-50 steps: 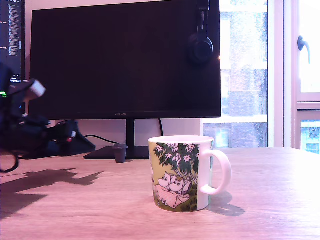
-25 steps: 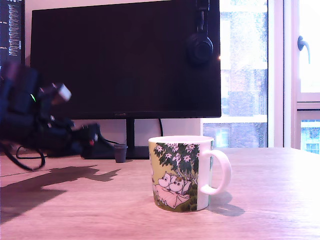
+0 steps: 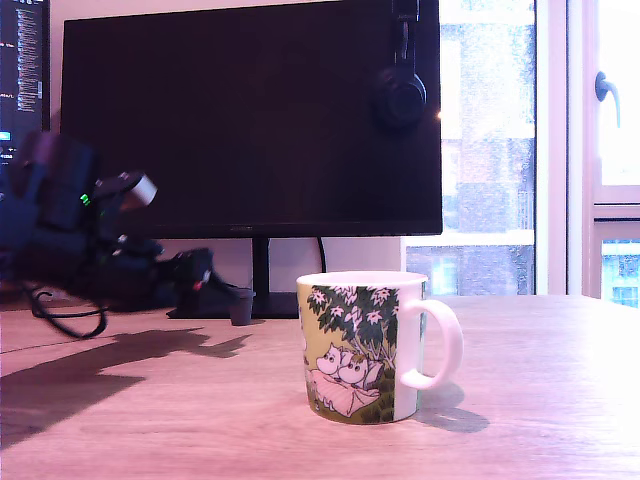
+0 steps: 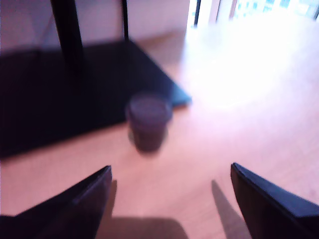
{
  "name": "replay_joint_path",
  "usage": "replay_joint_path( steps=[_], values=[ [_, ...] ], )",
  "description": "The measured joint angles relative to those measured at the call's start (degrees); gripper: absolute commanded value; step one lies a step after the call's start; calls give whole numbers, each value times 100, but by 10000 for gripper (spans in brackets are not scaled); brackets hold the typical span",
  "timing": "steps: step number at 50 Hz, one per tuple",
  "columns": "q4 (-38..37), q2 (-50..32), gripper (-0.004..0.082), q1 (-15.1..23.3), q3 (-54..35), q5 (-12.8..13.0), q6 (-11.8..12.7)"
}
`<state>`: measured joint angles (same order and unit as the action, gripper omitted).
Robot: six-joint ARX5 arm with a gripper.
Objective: Pick up the coffee capsules from the table one by one and drop them inside the nearest coffee cup
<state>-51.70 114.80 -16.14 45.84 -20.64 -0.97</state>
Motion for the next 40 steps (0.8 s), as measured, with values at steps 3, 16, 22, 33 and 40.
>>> replay_joint_path(
  steps=[3,16,22,33,40],
  values=[
    [2,0,693,-15,33,13,-11],
    [136,313,693,-76,516,20,-11],
    [391,533,693,-92,717,28,-11],
    [767,664,693,-98,1117,35,-11],
    [927,723,693,-107,1462,24,-9]
  ],
)
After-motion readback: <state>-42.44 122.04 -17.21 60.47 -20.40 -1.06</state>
